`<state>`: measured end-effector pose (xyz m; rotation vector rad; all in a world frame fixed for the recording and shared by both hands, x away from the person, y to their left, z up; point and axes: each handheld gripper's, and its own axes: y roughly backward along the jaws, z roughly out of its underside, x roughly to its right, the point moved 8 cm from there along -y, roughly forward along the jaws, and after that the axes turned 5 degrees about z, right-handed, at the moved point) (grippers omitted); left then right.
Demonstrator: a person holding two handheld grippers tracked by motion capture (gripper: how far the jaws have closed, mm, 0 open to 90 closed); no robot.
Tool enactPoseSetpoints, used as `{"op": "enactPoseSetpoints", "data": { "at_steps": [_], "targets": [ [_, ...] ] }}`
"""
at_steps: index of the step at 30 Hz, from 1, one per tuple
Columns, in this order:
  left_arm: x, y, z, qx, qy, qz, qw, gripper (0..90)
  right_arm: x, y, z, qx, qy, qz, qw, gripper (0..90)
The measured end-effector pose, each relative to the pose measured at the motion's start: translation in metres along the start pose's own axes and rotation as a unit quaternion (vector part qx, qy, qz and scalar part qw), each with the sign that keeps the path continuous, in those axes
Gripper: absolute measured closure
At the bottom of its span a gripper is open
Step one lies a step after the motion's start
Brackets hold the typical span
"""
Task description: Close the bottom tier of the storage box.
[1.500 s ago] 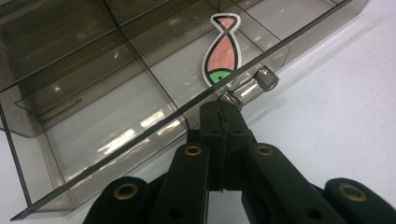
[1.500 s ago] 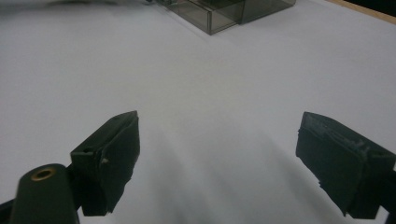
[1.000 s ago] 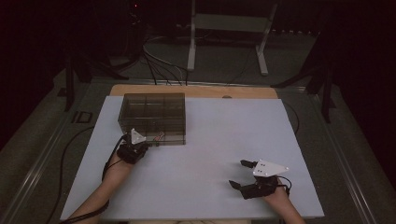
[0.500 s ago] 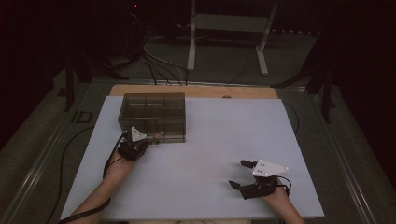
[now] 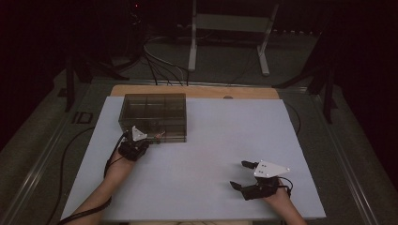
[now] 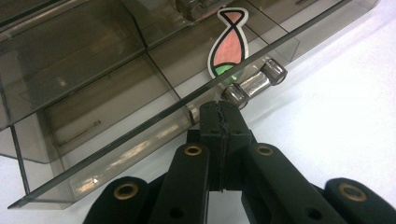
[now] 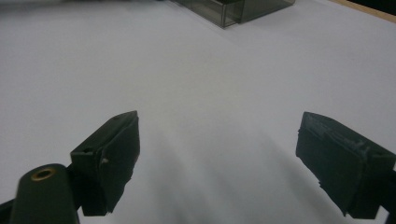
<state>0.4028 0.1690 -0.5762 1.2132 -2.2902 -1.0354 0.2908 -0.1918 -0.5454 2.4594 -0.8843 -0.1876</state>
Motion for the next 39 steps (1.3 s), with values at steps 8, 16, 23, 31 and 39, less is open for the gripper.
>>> {"op": "enactPoseSetpoints", "data": {
  "at_steps": [8,16,23,31,39],
  "targets": [
    [-0.002,-0.002,-0.002,0.0,0.001,-0.001,1.0,89.4,0.0,0.0,0.0,0.0,0.0,0.0,1.0,13.5],
    [-0.004,-0.004,-0.004,-0.001,0.0,-0.005,1.0,89.4,0.0,0.0,0.0,-0.001,0.0,0.001,1.0,13.6],
    [-0.006,-0.006,-0.005,-0.002,0.0,-0.008,1.0,89.4,0.0,0.001,0.0,0.001,0.001,0.002,1.0,13.5],
    [-0.008,-0.009,-0.005,-0.006,-0.002,-0.01,0.9999,89.4,0.0,0.001,0.0,0.001,-0.001,0.002,1.0,13.5],
    [-0.01,-0.012,-0.008,-0.005,-0.003,-0.015,0.9999,89.4,0.001,0.001,0.0,0.001,-0.001,0.002,1.0,13.5]
  ]
}}
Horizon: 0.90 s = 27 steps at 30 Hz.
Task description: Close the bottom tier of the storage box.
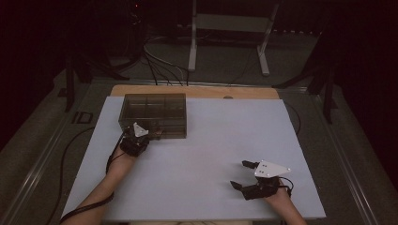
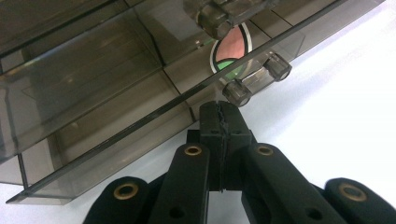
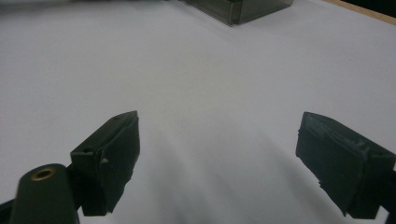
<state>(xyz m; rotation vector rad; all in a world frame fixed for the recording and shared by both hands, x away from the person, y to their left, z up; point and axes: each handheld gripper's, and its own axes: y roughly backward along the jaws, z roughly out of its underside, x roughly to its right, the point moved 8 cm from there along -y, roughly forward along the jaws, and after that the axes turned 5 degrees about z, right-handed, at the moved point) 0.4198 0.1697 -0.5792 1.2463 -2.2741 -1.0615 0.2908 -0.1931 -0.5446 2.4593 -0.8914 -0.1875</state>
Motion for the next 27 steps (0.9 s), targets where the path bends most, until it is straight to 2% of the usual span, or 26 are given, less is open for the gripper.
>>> {"op": "enactPoseSetpoints", "data": {
  "at_steps": [27],
  "targets": [
    [-0.0061,-0.0067,-0.0066,-0.004,-0.006,-0.009,0.9999,89.3,0.0,-0.0005,0.001,-0.003,0.003,0.002,1.0,13.5]
  ]
}}
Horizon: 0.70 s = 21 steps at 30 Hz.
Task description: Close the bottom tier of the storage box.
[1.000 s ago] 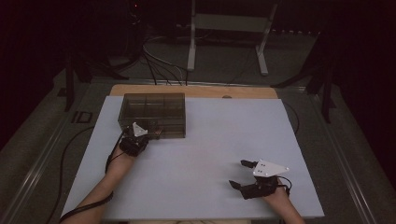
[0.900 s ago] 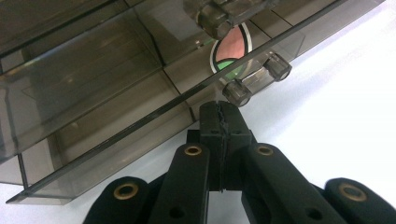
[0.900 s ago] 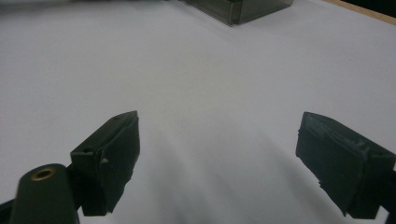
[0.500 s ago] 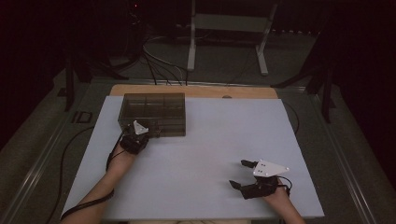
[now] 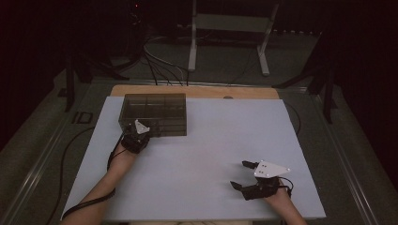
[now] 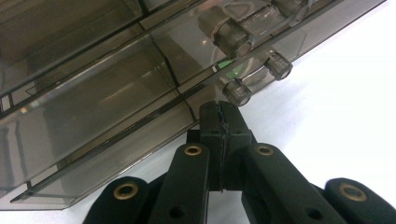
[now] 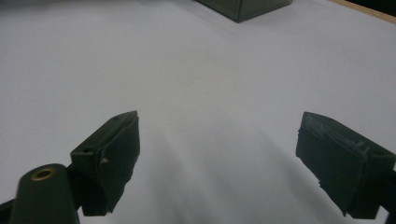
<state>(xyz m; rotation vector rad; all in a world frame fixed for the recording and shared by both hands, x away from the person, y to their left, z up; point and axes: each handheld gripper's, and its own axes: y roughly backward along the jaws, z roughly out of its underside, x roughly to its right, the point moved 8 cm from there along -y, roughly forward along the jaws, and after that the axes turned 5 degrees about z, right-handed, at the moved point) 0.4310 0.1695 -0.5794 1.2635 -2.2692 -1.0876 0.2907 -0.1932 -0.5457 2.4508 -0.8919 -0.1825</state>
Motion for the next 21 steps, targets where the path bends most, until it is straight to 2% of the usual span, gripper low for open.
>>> {"op": "enactPoseSetpoints", "data": {
  "at_steps": [14,21],
  "targets": [
    [-0.0021,-0.0008,-0.0017,-0.005,-0.01,0.004,0.9999,89.4,0.0,-0.0005,0.0005,-0.001,0.001,-0.001,1.0,13.6],
    [-0.0021,-0.0007,-0.0021,-0.009,-0.008,0.007,0.9999,89.4,-0.0003,-0.0007,0.0005,-0.002,0.002,-0.001,1.0,13.6]
  ]
}}
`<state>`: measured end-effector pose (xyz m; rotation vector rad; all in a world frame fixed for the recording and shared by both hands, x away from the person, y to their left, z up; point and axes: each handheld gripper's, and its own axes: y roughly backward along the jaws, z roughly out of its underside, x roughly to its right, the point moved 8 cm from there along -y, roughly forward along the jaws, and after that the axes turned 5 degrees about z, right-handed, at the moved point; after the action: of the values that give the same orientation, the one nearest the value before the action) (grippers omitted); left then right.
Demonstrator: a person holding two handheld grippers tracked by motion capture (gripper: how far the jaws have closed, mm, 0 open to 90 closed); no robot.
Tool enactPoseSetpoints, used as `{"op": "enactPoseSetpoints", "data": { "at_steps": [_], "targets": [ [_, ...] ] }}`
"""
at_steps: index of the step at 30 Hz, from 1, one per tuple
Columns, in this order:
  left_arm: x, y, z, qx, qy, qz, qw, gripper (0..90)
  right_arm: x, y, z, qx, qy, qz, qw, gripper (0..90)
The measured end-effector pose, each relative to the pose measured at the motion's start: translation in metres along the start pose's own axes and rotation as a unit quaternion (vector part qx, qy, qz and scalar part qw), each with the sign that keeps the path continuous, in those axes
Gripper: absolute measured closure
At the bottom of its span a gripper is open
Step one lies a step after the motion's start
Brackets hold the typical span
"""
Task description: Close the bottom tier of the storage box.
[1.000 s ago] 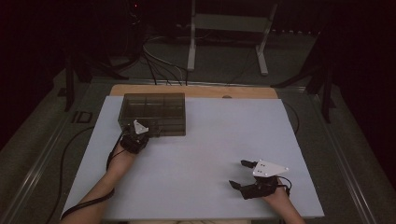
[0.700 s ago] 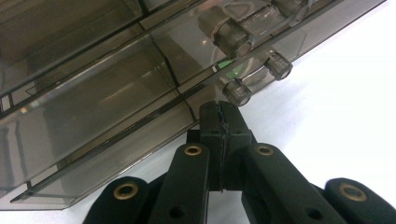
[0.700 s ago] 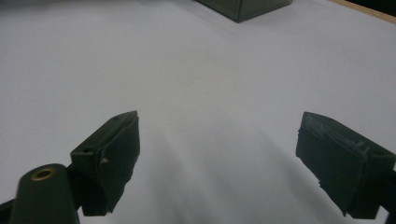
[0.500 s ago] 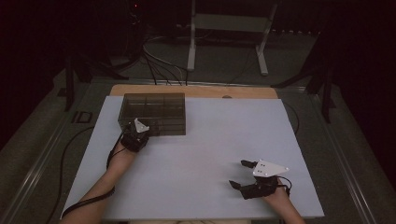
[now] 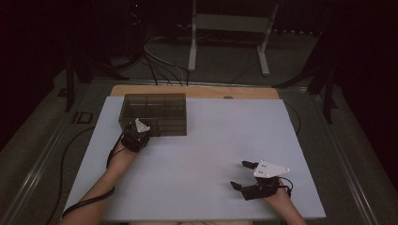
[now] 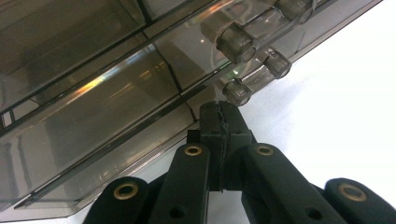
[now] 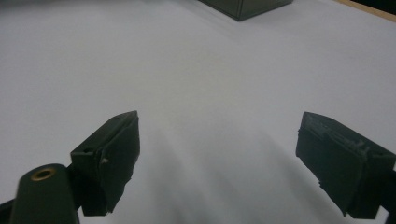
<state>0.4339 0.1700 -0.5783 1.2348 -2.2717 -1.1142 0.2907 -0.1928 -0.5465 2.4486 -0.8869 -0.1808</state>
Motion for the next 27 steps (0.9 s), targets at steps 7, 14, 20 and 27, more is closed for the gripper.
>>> {"op": "enactPoseSetpoints", "data": {
  "at_steps": [7,14,20,27],
  "targets": [
    [0.0,0.002,-0.002,-0.002,0.005,0.006,1.0,89.3,0.0,0.0,0.0,0.0,0.0,0.0,1.0,13.5],
    [0.007,0.009,-0.004,-0.005,0.005,0.012,0.9999,89.3,0.0,0.0,0.0,0.001,0.0,0.0,1.0,13.5],
    [0.011,0.012,-0.001,-0.008,0.011,0.012,0.9998,89.1,0.0,0.0,-0.001,0.001,-0.001,0.0,1.0,13.5],
    [0.011,0.017,0.001,-0.012,0.026,0.014,0.9995,83.6,0.0,0.0,-0.001,0.002,-0.001,-0.001,1.0,13.6]
  ]
}}
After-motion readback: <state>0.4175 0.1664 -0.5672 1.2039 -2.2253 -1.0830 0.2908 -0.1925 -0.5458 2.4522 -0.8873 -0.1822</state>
